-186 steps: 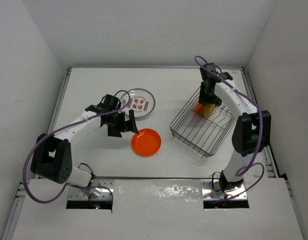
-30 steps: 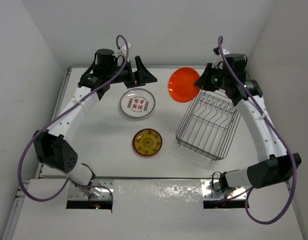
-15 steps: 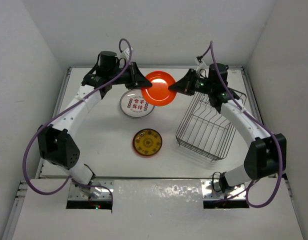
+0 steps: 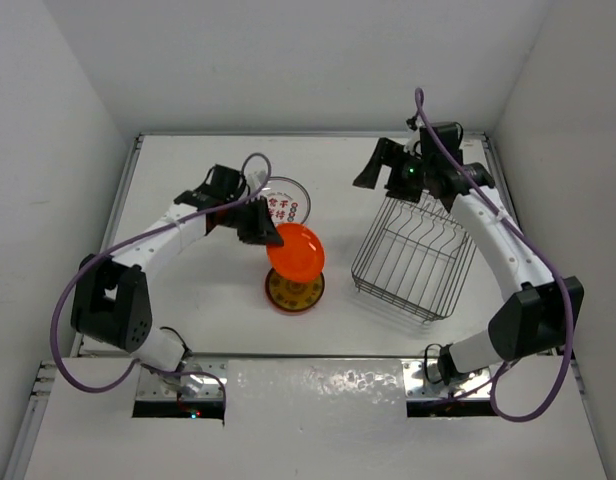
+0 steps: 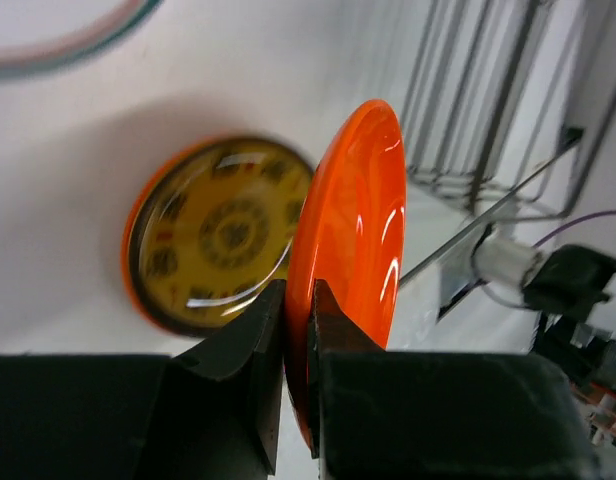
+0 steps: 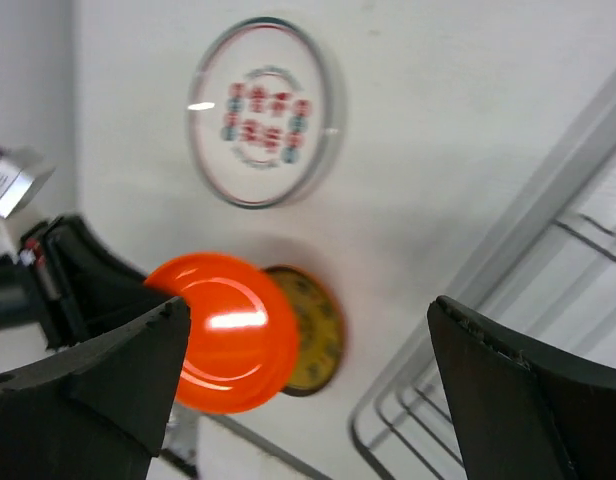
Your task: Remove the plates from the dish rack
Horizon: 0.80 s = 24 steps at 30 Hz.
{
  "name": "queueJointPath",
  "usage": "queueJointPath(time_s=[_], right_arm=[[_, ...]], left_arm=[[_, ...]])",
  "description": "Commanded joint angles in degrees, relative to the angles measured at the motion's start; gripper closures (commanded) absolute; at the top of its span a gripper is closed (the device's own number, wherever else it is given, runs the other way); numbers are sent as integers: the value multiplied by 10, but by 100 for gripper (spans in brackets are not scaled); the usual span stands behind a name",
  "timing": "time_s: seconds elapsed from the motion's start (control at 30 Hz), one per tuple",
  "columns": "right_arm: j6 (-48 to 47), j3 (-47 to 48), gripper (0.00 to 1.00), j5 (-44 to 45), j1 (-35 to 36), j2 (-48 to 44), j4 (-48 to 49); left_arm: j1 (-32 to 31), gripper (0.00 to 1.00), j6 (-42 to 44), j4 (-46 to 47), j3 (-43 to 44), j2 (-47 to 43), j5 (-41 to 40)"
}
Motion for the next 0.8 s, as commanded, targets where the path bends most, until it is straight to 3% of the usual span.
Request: queueJointPath(time_s=[0.0,0.2,0.3,0.4,0.53,0.57,0.63,0.77], right_arm=[[-72,28,1,109,-6,-32,-132],[-84,16,1,126,-7,-54,-147],[-87,4,1,127,-7,-61,-153],[-97,0,1,138,-8,-69,-165],[-120,3,1,162,-7,-82,-191],[-124,6,1,169,-7,-83,-208],[-136,20,1,192,-7,-89,-229],[-172,69,1,260,-7,-110,-292]], left_arm=[[-4,98,34,-8,-62,-72,3],[-5,73,35,7,-120,-102,6],[-5,45,38,7,-130,-105,0],[-5,30,40,3,-131,-103,-9],[-5,23,45,-14,-111,-103,-34],[-5,12,45,-29,-106,-104,-65],[-5,10,43,-54,-77,-103,-113],[-5,2,27,-116,-12,-113,-295]])
